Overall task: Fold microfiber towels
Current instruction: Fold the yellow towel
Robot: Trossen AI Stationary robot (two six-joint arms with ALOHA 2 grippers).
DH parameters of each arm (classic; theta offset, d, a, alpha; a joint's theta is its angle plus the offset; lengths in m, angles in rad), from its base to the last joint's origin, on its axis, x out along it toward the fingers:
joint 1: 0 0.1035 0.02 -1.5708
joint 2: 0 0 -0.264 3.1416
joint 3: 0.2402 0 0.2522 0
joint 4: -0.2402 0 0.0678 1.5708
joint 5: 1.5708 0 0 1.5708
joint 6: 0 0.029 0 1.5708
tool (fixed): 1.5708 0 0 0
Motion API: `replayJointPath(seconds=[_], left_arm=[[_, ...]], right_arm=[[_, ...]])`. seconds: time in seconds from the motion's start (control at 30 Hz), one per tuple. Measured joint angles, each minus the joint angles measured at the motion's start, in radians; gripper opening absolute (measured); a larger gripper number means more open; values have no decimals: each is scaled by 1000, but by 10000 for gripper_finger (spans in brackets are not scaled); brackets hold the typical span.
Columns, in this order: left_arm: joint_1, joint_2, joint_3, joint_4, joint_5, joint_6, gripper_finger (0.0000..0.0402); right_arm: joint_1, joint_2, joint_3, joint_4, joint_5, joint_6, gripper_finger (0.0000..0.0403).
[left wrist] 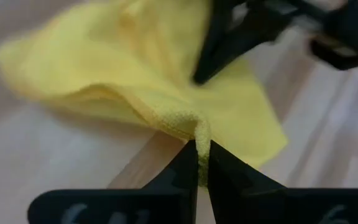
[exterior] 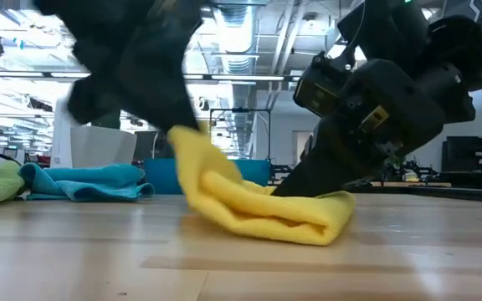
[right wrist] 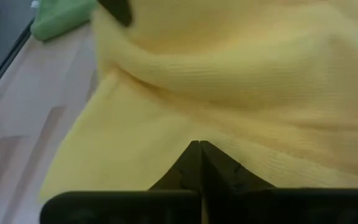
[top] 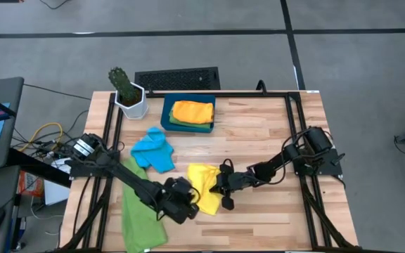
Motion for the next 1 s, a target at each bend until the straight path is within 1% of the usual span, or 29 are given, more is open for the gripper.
replayJointPath(seconds=[0.07, 0.2, 0.27, 0.37, 0.43, 0.5, 0.57, 0.63, 0.77, 0.9, 1.0], left_arm=[[15, 0, 34, 0, 8, 106, 16], [44, -2, 92, 19, 25, 265, 16], [56, 2, 105, 51, 54, 331, 16], [72, 11, 107, 79, 115, 389, 16], [81, 25, 107, 71, 158, 401, 16], [86, 28, 105, 17, 198, 412, 16], [90, 34, 106, 3, 218, 408, 16], [90, 34, 105, -8, 226, 410, 16], [90, 38, 107, 63, 231, 429, 16], [90, 39, 107, 75, 231, 434, 16], [90, 39, 107, 69, 231, 432, 16]], right_arm=[[-4, 0, 0, 0, 0, -16, 19], [-9, 0, 0, 0, 0, -23, 18], [-9, 0, 0, -1, 0, -24, 22], [-14, 0, 0, -2, -2, -25, 28], [-22, 0, 0, -12, -2, -26, 29], [-32, 0, 0, -18, -2, -26, 27], [-38, 0, 0, -25, -1, -30, 23], [-46, 0, 0, -21, -1, -35, 21], [-59, -3, 0, -4, -2, -34, 21], [-61, -58, 0, -6, 1, -35, 26], [-61, -95, 0, -46, 0, -42, 24]])
